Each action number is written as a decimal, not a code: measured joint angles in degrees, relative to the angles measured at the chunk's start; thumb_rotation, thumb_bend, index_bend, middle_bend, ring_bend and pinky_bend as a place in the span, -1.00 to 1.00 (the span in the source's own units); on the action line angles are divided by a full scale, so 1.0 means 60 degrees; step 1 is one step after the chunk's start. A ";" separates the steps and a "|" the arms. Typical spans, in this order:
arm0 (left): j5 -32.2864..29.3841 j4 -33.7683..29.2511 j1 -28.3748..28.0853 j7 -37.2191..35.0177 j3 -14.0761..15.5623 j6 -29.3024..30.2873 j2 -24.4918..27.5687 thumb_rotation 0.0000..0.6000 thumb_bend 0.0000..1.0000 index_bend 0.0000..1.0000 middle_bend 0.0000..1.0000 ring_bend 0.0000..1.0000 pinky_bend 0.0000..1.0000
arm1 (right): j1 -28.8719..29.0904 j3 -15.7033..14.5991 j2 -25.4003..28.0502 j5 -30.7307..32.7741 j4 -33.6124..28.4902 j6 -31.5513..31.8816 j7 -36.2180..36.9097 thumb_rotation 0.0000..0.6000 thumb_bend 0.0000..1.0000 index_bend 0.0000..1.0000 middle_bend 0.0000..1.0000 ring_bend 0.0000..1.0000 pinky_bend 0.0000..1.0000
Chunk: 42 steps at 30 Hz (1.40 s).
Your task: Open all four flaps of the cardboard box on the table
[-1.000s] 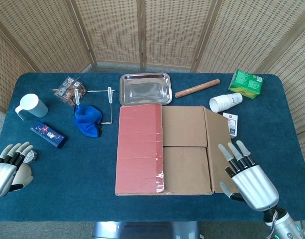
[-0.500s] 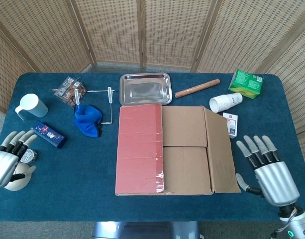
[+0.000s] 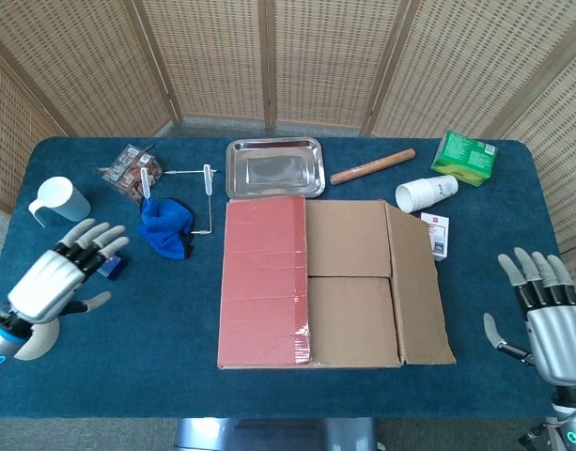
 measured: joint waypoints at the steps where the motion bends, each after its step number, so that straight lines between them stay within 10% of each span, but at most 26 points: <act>1: 0.0108 -0.0065 -0.0226 -0.0007 -0.0028 -0.0133 0.0005 1.00 -1.00 -0.95 -1.00 -1.00 -0.98 | -0.0051 -0.0011 -0.0025 0.0105 0.0061 0.0016 0.0069 -0.42 -0.11 -0.88 -1.00 -1.00 -1.00; 14: 0.1805 0.0797 -0.2655 -0.1104 -0.0437 0.0087 -0.0999 1.00 -1.00 -0.75 -0.93 -0.88 -0.62 | -0.0398 0.0003 -0.0324 0.0794 0.0789 0.0199 0.0876 -0.32 -0.10 -0.90 -1.00 -1.00 -1.00; 25: 0.1903 0.0114 -0.4110 -0.1699 -0.0657 -0.0370 -0.1238 0.92 -1.00 -0.40 -0.82 -0.86 -0.71 | -0.0458 0.0059 -0.0315 0.0924 0.0957 0.0221 0.1160 -0.28 -0.09 -0.92 -1.00 -1.00 -1.00; 32: 0.1615 -0.1330 -0.4976 -0.1604 -0.0775 -0.1916 -0.0813 0.35 -1.00 -0.27 -0.76 -0.91 -0.86 | -0.0472 0.0088 -0.0238 0.1093 0.0918 0.0119 0.1217 -0.26 -0.09 -0.94 -1.00 -1.00 -1.00; 42: 0.0831 -0.3275 -0.6606 -0.1041 -0.1116 -0.4664 0.0111 0.28 -1.00 -0.27 -0.71 -0.84 -0.77 | -0.0484 0.0101 -0.0242 0.1123 0.0790 0.0105 0.1037 -0.26 -0.07 -0.98 -1.00 -1.00 -1.00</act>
